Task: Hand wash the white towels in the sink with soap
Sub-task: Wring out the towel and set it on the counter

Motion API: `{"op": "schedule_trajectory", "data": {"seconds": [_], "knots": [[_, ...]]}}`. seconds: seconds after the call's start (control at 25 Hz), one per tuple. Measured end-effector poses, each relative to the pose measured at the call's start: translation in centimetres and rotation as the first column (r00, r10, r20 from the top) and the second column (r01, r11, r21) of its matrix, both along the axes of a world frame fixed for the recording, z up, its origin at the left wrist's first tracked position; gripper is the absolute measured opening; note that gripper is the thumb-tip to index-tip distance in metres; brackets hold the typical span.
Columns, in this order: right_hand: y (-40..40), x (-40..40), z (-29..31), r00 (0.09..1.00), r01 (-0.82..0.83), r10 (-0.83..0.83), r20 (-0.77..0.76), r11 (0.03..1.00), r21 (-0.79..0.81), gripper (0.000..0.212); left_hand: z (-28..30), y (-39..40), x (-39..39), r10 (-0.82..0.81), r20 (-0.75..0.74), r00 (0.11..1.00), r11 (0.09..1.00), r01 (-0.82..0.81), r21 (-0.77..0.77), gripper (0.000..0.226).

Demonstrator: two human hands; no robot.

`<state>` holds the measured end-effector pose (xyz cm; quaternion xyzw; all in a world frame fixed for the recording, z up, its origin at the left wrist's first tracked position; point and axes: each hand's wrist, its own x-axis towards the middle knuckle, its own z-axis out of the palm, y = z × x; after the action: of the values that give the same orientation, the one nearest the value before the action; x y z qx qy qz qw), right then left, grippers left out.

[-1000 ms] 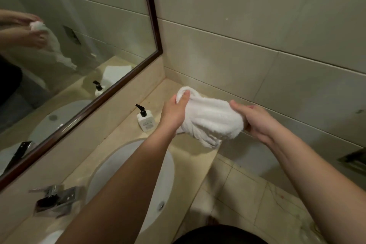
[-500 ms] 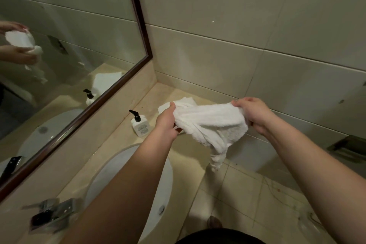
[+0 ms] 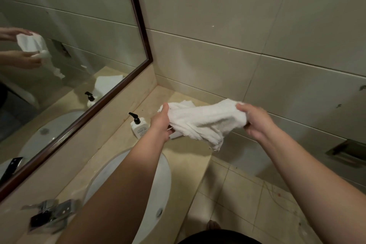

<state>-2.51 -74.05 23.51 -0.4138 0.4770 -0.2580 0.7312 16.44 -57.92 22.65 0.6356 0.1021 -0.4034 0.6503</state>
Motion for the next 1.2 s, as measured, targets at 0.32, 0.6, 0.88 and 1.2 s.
{"op": "schedule_trajectory", "data": {"seconds": [0.32, 0.6, 0.88, 1.2], "knots": [[-0.8, -0.8, -2.0, 0.695, -0.584, 0.593, -0.408, 0.796, 0.162, 0.031, 0.6, 0.2, 0.2, -0.228, 0.054, 0.972, 0.957, 0.234, -0.171, 0.057], [-1.8, -0.2, -0.9, 0.838, -0.477, 0.417, -0.352, 0.873, -0.1, 0.046, -1.0, 2.3, 1.8, -0.138, 0.366, 0.92, 0.975, 0.06, 0.216, 0.024], [-1.0, 2.4, 0.7, 0.965, -0.258, 0.258, -0.049, 0.966, 0.004, 0.023, -1.4, 0.9, 2.1, 0.02, -0.193, 0.981, 0.972, -0.065, -0.228, 0.039], [2.2, 6.6, -3.9, 0.975, -0.224, 0.221, 0.04, 0.96, 0.165, 0.016, -7.0, 2.5, 3.6, -0.189, -0.064, 0.98, 0.973, 0.177, -0.15, 0.029]]}}
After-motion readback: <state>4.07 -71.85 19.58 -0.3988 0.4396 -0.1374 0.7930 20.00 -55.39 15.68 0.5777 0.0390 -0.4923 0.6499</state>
